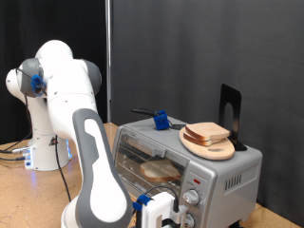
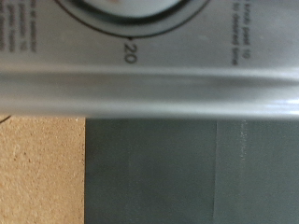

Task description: Make a piece of toast with the oven

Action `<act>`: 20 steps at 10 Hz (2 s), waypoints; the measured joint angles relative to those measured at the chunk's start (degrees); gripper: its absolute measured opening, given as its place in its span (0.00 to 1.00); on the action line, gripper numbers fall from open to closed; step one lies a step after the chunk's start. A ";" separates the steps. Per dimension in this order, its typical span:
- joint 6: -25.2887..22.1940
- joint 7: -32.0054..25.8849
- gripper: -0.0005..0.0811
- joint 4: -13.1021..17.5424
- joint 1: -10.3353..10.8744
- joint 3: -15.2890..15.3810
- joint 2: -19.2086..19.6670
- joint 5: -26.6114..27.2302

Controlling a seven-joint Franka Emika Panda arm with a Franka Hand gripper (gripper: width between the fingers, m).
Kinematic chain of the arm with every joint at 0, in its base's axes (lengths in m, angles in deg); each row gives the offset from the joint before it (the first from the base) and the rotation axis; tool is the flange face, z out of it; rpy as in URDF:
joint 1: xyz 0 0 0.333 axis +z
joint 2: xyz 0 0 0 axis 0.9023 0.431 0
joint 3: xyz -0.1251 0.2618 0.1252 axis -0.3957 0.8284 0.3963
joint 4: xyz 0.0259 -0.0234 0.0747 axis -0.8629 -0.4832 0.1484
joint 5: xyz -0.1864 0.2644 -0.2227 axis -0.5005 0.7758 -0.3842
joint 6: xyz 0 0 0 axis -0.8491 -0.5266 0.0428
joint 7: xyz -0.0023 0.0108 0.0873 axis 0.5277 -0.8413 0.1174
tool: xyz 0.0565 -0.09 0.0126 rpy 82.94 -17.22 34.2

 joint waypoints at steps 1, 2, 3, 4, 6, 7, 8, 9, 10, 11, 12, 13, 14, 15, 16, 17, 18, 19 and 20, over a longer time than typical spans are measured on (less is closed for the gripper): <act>-0.01 0.34 0.84 -0.40 0.02 0.10 0.00 0.00; -0.01 0.36 0.84 -0.72 0.04 0.16 0.00 0.00; 0.00 0.36 0.84 -0.98 0.07 0.17 0.00 0.00; 0.00 0.33 0.84 -1.15 0.08 0.20 -0.01 0.02; 0.04 -0.36 0.84 -1.44 0.08 0.27 -0.01 0.25; 0.21 -1.18 0.84 -1.60 0.09 0.28 -0.06 0.40; 0.96 -3.19 0.84 -1.91 0.13 0.29 -0.29 0.79; 2.28 -5.25 0.84 -2.68 0.26 0.31 -0.88 1.40; 3.50 -6.54 0.84 -3.51 0.42 0.32 -1.40 2.02; 4.46 -6.74 0.84 -4.14 0.54 0.32 -1.81 2.50; 5.16 -6.74 0.84 -4.98 0.62 0.33 -2.38 2.98; 5.87 -6.74 0.84 -5.76 0.64 0.35 -2.81 3.56; 6.40 -6.60 0.84 -6.34 0.67 0.37 -3.07 3.79; 6.45 -5.42 0.84 -6.68 0.71 0.32 -3.31 3.47; 6.19 -3.89 0.84 -6.79 0.78 0.22 -3.50 2.72; 5.46 -2.33 0.84 -6.74 0.80 0.16 -3.64 1.32; 3.99 -0.37 0.84 -6.47 0.80 0.04 -3.67 -0.54; 3.07 0.65 0.84 -6.11 0.79 -0.04 -3.68 -1.91; 2.72 0.83 0.84 -5.98 0.79 -0.04 -3.68 -2.58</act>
